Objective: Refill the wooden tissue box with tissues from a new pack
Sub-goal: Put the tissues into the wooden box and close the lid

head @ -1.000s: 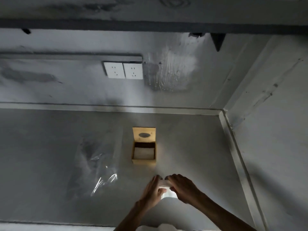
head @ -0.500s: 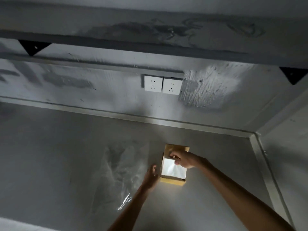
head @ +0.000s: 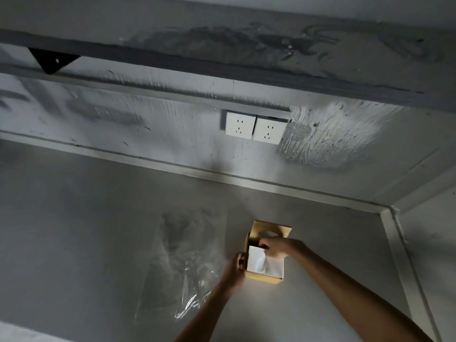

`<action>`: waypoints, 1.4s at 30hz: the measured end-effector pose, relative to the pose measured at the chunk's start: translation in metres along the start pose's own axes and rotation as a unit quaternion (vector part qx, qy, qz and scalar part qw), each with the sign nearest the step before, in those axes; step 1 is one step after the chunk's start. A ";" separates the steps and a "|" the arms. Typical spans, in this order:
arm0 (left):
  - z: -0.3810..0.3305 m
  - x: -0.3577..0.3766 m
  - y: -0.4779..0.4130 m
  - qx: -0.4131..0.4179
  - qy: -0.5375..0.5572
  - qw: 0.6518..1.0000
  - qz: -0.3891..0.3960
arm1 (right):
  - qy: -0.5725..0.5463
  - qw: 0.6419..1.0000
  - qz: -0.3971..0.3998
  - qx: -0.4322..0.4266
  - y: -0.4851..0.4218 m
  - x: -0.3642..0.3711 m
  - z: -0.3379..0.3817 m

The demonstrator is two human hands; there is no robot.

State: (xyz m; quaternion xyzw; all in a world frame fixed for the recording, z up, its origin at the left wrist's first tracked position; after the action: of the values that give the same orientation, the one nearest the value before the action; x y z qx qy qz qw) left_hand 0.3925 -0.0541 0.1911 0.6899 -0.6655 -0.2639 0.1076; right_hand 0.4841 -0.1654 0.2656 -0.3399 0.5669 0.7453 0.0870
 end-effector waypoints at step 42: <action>-0.055 0.010 0.012 0.174 -0.479 0.859 -0.044 | -0.152 0.935 -0.305 0.096 0.043 0.061 -0.039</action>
State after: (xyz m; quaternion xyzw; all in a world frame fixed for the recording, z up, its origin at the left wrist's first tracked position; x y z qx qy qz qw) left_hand 0.4099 -0.0758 0.2404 0.5140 -0.6390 -0.4466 -0.3578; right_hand 0.4321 -0.2312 0.2570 -0.3689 0.4851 0.6678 0.4273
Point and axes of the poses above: each hand's wrist, its own y-axis away from the middle knuckle, its own x-axis out of the palm, z = x × y, the point moved 7 cm from there along -y, towards the middle knuckle, and after that the axes turned 3 degrees about y, right-handed, at the moved point
